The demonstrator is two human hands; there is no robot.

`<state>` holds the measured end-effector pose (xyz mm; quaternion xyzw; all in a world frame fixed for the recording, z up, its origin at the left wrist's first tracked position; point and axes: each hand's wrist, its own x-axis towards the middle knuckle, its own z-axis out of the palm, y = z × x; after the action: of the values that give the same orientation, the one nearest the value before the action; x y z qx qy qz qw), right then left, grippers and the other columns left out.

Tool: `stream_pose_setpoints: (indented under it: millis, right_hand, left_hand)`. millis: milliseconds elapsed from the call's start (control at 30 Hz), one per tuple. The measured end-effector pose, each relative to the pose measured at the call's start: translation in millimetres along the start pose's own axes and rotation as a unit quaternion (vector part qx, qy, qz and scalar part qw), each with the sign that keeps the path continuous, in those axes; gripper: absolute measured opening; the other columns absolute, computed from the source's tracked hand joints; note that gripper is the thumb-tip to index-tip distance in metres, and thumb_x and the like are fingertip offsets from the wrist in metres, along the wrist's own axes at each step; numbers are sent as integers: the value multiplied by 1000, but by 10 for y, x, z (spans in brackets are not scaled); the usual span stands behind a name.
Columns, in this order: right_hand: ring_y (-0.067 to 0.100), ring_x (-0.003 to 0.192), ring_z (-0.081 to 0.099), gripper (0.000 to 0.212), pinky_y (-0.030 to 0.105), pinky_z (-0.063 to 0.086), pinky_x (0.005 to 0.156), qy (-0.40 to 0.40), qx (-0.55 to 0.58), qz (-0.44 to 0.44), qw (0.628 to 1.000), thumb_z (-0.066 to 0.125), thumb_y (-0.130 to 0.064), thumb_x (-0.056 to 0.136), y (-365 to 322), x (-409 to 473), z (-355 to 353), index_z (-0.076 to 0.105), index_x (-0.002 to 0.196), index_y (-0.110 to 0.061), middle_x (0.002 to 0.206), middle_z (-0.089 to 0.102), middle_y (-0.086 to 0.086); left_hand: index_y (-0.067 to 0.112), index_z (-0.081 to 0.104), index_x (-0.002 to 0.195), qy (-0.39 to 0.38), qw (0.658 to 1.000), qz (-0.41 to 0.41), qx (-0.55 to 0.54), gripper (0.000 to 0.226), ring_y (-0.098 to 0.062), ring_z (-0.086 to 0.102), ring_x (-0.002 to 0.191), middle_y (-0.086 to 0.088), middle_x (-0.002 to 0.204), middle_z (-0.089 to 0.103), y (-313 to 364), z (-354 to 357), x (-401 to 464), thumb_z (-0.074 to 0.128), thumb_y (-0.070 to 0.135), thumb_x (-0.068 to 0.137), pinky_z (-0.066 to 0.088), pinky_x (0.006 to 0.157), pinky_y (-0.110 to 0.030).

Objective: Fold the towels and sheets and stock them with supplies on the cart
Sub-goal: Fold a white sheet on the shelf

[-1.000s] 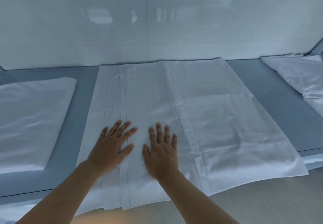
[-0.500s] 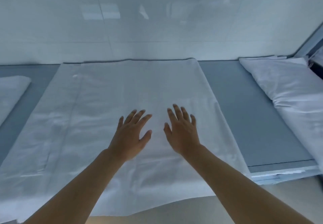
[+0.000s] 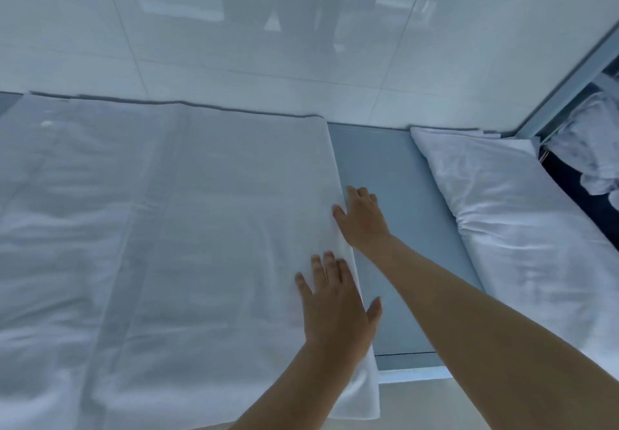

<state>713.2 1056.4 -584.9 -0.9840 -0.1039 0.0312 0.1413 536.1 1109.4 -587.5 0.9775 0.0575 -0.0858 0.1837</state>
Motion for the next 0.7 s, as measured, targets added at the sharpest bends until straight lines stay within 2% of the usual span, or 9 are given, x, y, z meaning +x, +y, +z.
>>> stream_pose_setpoints:
  millis: [100, 167, 233, 300, 400, 467, 500, 567, 700]
  right_hand:
    - [38, 129, 42, 48, 44, 40, 105, 1, 1, -8, 1000, 50, -32, 103, -121, 329, 30, 46, 137, 1, 136, 47, 21]
    - [37, 128, 42, 44, 43, 41, 105, 10, -10, -8, 1000, 48, -31, 104, -211, 488, 81, 48, 133, 2, 135, 46, 21]
    - [37, 129, 42, 48, 45, 42, 105, 18, -15, -4, 1000, 46, -32, 105, -314, 609, 123, 43, 139, 2, 137, 44, 22]
    - [39, 128, 48, 52, 45, 44, 104, 26, 8, 27, 999, 49, -33, 105, -403, 713, 128, 40, 142, 2, 140, 43, 22]
    - [38, 123, 58, 48, 40, 48, 97, 8, 82, 98, 992, 58, -33, 101, -468, 867, 42, 49, 133, 1, 135, 54, 21]
    - [36, 117, 63, 38, 35, 48, 87, -4, 104, 105, 989, 62, -27, 97, -474, 931, -42, 59, 124, 0, 125, 65, 18]
    - [36, 114, 65, 33, 33, 47, 82, -6, 107, 102, 989, 62, -23, 95, -481, 941, -78, 61, 120, -1, 120, 67, 16]
    - [35, 114, 63, 29, 33, 47, 85, -2, 107, 89, 990, 54, -17, 96, -521, 947, -136, 57, 121, -3, 121, 65, 16]
    - [39, 122, 56, 36, 40, 46, 98, -4, 100, 61, 993, 44, -10, 100, -666, 934, -230, 42, 135, -2, 133, 57, 22]
  left_hand:
    - [-4, -4, 159, -22, 999, -32, 35, 89, -42, -2, 156, -24, 169, -4, 193, 71, 2, 38, 51, 102, 10, 118, -69]
    - [-9, 1, 157, -30, 997, -49, 59, 79, -44, 11, 152, -27, 164, 6, 252, 70, -17, 39, 35, 103, 22, 111, -68]
    - [-13, 14, 151, -41, 994, -67, 79, 69, -43, 29, 140, -28, 153, 22, 266, 39, -61, 40, 20, 98, 36, 98, -60]
    - [-13, 29, 140, -37, 993, -79, 82, 58, -39, 41, 121, -24, 134, 36, 271, 5, -92, 35, 6, 85, 47, 82, -47]
    - [-6, 41, 127, -12, 995, -82, 51, 50, -32, 48, 108, -15, 117, 44, 250, -100, -91, 33, -7, 78, 52, 66, -32]
    - [0, 51, 121, -14, 996, -79, 22, 38, -29, 58, 102, -14, 111, 54, 217, -176, -112, 47, -6, 84, 54, 68, -31]
    - [7, 56, 118, -27, 996, -89, -3, 33, -22, 65, 97, -9, 108, 60, 193, -231, -144, 57, 1, 85, 56, 68, -29]
    - [16, 58, 113, -24, 993, -109, -32, 30, -14, 71, 87, -2, 102, 65, 125, -310, -223, 69, 13, 85, 56, 65, -23]
    - [14, 42, 123, -17, 989, -120, -88, 36, -19, 71, 99, -2, 112, 60, -6, -303, -298, 59, 8, 92, 49, 72, -25]
